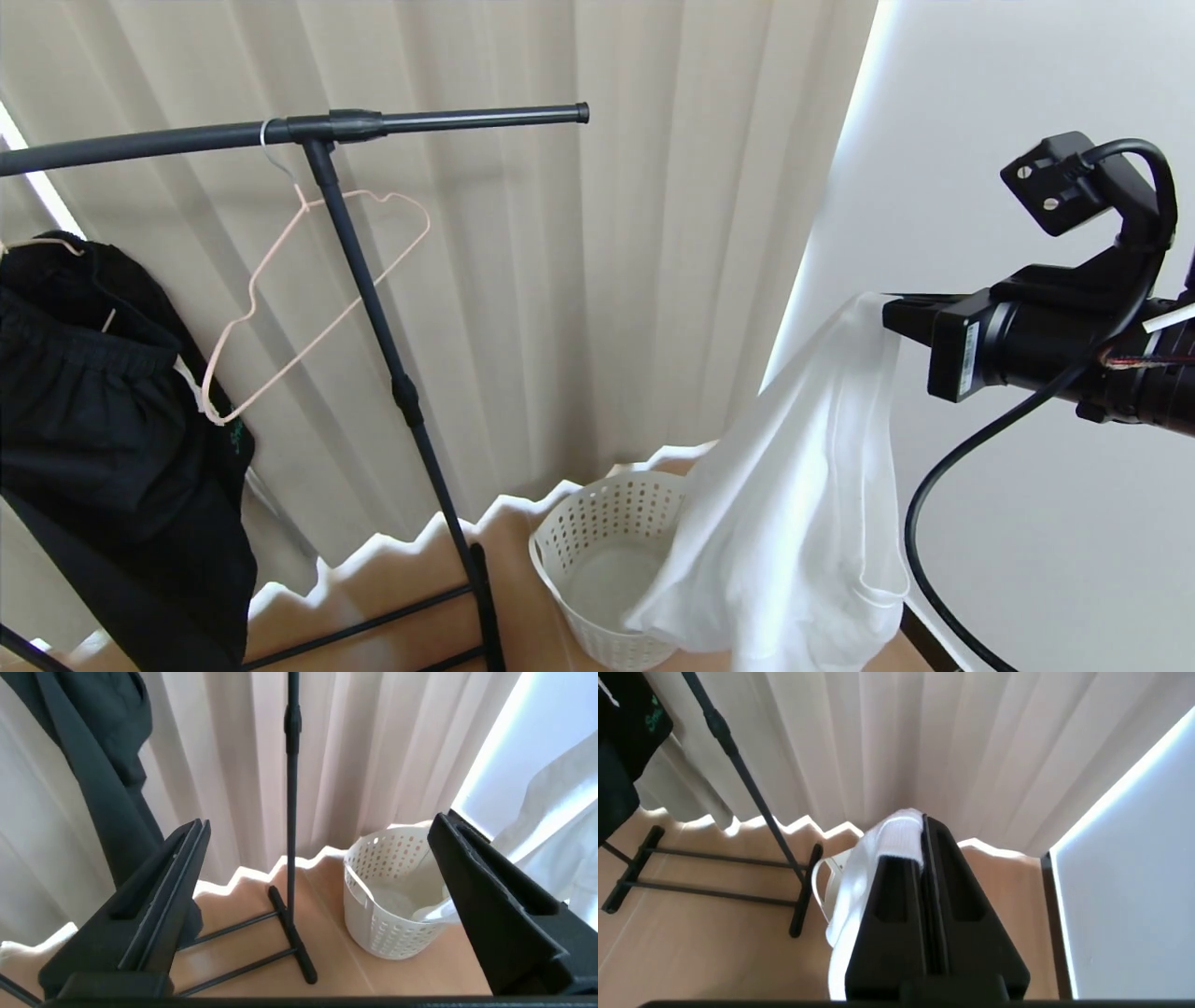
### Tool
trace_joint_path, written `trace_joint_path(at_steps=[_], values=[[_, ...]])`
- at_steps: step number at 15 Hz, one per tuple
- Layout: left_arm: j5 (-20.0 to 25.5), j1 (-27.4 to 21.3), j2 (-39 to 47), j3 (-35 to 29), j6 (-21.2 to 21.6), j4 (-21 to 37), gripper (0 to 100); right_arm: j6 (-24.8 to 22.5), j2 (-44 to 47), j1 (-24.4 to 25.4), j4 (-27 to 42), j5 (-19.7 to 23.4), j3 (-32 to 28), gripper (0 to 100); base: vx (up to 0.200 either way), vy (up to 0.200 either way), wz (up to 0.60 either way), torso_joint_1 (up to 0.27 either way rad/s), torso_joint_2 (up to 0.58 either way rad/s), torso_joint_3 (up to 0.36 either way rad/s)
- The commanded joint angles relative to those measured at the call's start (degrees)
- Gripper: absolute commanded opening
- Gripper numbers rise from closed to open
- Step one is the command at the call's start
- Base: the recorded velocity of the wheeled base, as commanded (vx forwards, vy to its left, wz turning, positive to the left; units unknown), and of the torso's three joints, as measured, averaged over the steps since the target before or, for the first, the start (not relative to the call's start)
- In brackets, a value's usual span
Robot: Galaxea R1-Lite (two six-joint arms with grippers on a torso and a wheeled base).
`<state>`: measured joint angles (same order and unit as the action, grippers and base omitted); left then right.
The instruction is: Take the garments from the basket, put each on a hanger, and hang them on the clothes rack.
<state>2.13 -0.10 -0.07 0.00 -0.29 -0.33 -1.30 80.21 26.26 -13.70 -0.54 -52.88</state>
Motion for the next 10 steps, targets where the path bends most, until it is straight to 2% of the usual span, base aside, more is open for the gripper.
trace_joint_path(at_steps=[1, 5, 10], values=[[0.0, 0.0, 0.1, 0.0, -0.1, 0.0, 100, 0.0, 0.0, 0.0, 0.0, 0.0, 0.2, 0, 0.000, 0.000, 0.00, 0.251, -0.57, -0.334], [0.1, 0.0, 0.1, 0.0, -0.1, 0.0, 100, -0.1, 0.0, 0.0, 0.0, 0.0, 0.3, 0, 0.000, 0.000, 0.00, 0.261, -0.61, -0.343], [0.0, 0.0, 0.1, 0.0, -0.1, 0.0, 100, -0.1, 0.6, 0.0, 0.0, 0.0, 0.1, 0, 0.000, 0.000, 0.00, 0.195, -0.43, -0.235]])
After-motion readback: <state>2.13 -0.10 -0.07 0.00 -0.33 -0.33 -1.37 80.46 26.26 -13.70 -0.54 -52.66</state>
